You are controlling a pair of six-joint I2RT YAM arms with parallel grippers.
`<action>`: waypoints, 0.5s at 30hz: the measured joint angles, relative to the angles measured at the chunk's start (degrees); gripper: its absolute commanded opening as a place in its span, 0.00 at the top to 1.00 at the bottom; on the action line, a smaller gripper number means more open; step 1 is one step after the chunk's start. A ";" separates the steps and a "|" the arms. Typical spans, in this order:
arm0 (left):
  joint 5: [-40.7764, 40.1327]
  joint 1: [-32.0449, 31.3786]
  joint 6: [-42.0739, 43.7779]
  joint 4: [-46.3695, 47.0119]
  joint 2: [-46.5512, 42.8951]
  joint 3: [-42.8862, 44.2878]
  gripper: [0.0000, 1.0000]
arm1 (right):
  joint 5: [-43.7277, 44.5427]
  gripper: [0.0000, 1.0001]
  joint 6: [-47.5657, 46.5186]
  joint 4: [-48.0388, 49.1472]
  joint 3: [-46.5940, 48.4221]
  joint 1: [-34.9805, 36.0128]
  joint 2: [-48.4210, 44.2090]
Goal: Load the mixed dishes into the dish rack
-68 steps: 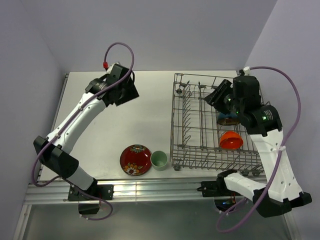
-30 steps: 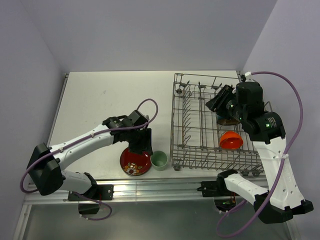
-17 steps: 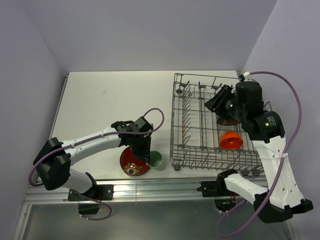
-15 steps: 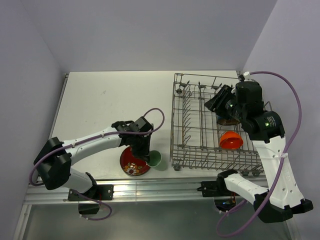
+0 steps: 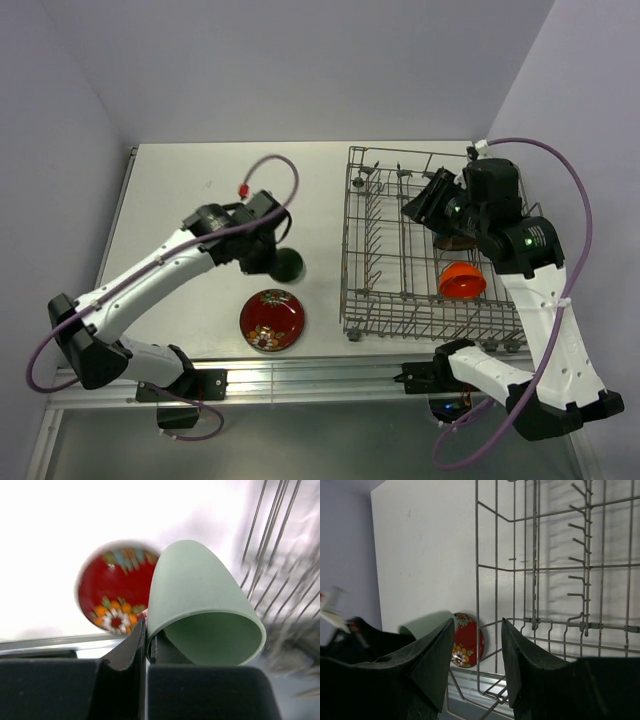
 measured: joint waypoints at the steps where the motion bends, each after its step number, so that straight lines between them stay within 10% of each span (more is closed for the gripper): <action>1: -2.71 1.20 -0.85 -2.47 -0.39 3.21 1.00 | -1.27 0.50 -0.24 0.24 0.07 0.00 0.59; 8: -13.33 6.86 -2.25 -8.13 -1.70 23.89 1.00 | -11.78 0.26 -0.98 2.78 1.42 0.00 6.27; 15: 9.73 9.81 1.75 20.06 -14.99 16.24 1.00 | -29.49 0.03 5.27 17.25 -1.99 0.00 5.66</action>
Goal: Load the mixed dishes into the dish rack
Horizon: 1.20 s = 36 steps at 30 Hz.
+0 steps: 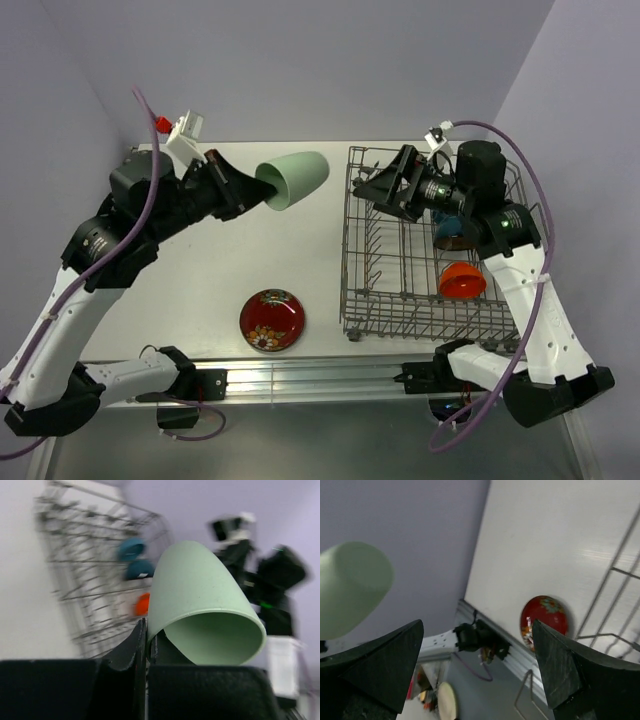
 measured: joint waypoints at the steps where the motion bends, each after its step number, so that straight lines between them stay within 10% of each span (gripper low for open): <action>1: 3.63 0.33 -0.07 3.23 -0.39 -0.42 1.00 | -2.82 0.02 2.16 4.28 -2.19 0.00 -0.98; 16: 29.57 1.22 -0.74 25.11 6.99 -0.26 1.00 | -19.45 0.00 30.38 48.59 -14.73 -0.63 -2.64; 36: 31.65 7.56 -2.10 25.33 5.27 -3.13 1.00 | -18.88 0.02 36.44 55.71 -14.93 -7.15 -6.78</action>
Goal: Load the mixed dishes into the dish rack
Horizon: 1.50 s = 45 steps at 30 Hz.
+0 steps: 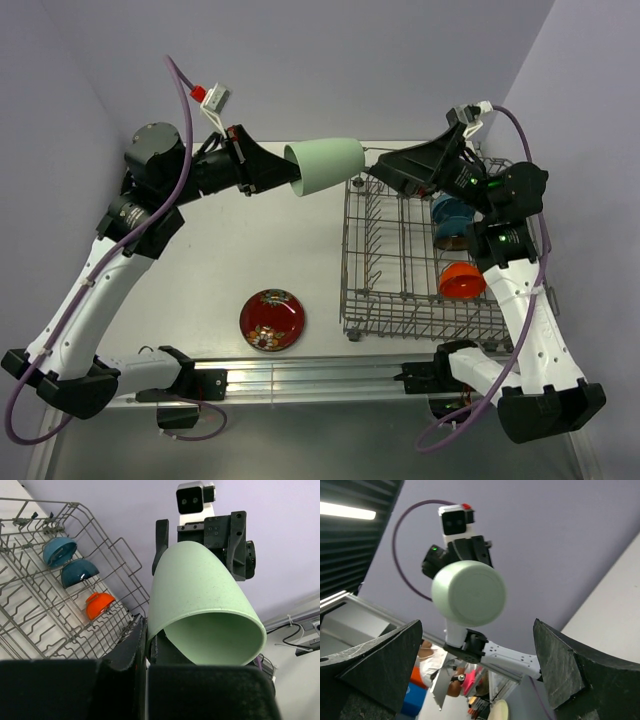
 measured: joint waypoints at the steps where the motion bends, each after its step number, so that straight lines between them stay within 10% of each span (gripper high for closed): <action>1: 0.28 0.11 -0.11 0.20 0.00 -0.09 1.00 | -0.22 0.02 1.73 2.51 -0.02 0.02 0.39; 20: 3.67 0.26 -1.95 2.89 1.31 -0.94 1.00 | -1.03 0.08 8.07 11.23 2.32 4.98 7.69; 31: 4.85 0.39 -2.78 4.39 2.78 -0.94 1.00 | -2.29 0.27 13.22 17.86 2.29 6.91 10.45; 34: 5.20 0.44 -3.39 5.05 2.78 -0.94 1.00 | -2.82 0.59 15.06 20.65 2.03 6.93 11.02; 35: 5.46 0.44 -3.52 5.42 2.78 -0.94 0.85 | -3.10 0.94 15.47 21.44 2.03 6.91 11.21; 38: 5.60 0.61 -3.74 6.01 2.80 -0.94 0.25 | -3.91 1.00 16.74 23.23 2.03 6.99 11.89; 41: 4.55 0.79 -4.55 4.98 3.19 -0.98 0.03 | -5.05 1.00 17.62 24.37 2.03 7.63 12.26; 45: -3.21 1.64 -4.17 -2.47 3.02 -0.72 0.01 | -5.27 1.00 16.52 23.30 2.03 7.34 12.26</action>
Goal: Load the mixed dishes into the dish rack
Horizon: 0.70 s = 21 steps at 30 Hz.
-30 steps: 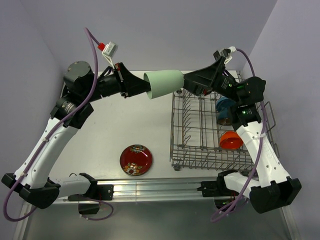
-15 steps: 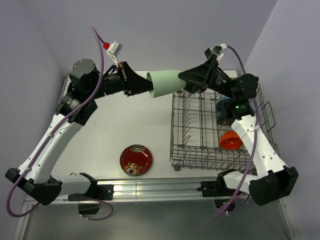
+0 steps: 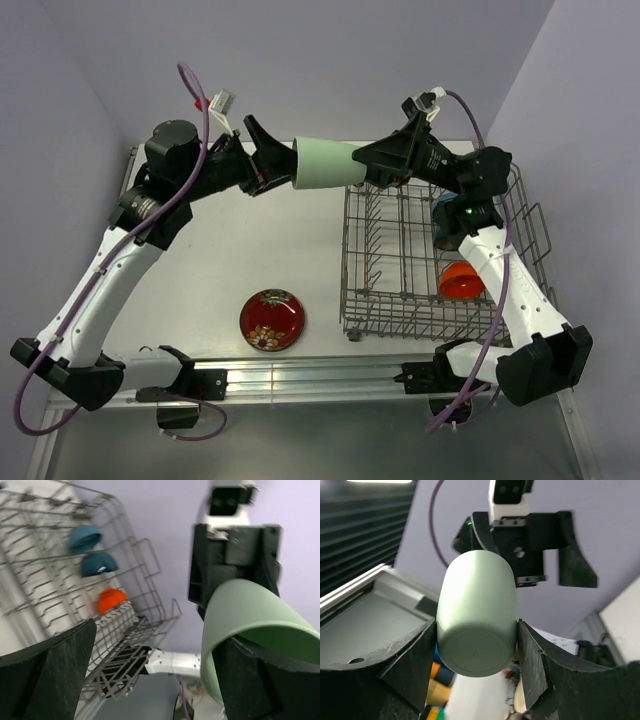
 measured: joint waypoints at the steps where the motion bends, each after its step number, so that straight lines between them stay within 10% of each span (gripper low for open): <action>1: -2.47 0.24 -0.17 -2.21 -0.28 0.02 0.01 | 0.02 1.00 -1.09 -1.18 0.02 -0.26 0.00; 12: -46.62 1.84 -7.17 -30.64 -15.13 0.07 0.01 | 11.87 1.00 -37.86 -54.82 18.71 -6.25 2.43; 21: -41.31 1.88 -5.70 -35.32 -6.08 -2.82 0.11 | 49.48 1.00 -64.52 -91.49 38.64 -5.88 14.27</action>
